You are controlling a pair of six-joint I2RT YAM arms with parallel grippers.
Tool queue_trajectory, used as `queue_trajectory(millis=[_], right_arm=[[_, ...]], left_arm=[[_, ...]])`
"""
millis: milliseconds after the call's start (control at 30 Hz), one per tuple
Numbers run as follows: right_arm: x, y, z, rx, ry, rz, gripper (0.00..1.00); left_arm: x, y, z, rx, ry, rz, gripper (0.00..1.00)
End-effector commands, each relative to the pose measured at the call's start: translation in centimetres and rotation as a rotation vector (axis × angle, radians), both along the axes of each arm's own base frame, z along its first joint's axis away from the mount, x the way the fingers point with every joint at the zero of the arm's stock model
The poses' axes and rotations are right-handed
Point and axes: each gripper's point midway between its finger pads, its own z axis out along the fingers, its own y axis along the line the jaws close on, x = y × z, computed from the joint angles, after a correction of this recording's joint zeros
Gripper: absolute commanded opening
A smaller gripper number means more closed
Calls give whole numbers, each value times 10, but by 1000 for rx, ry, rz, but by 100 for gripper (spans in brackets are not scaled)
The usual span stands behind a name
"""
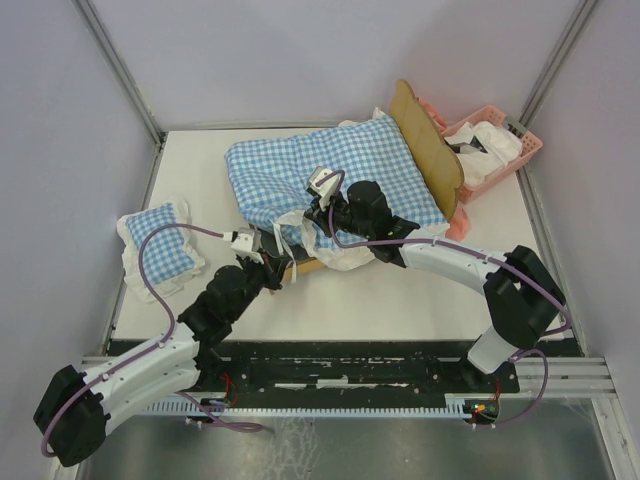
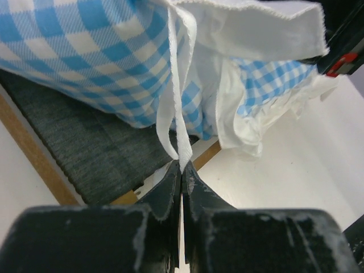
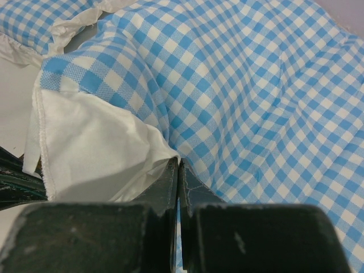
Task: Set up the pet bed
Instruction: Cross the ropes on the bed frame.
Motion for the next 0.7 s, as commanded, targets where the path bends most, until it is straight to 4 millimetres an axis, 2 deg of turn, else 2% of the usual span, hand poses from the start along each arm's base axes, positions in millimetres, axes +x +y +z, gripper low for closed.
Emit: queue_trajectory(millis=[0,133,200,367,467,667], right_arm=[[6,-2,12,15,-40,-8,2],[6,-2,7,12,-29,-7,2],[7,-3,7,9,-31,-12,2],[9,-3,10,8,-42,-17,2],[9,-1,12,17,-39,-15,2],[9,1,11,24,-31,-11,2]], left_arm=[[4,10,-4,65,6,37,3],[8,18,-9,77,15,91,3],[10,21,-4,87,2,107,3],[20,21,27,69,-67,137,3],[28,17,40,82,-91,139,3],[30,7,25,103,-33,107,3]])
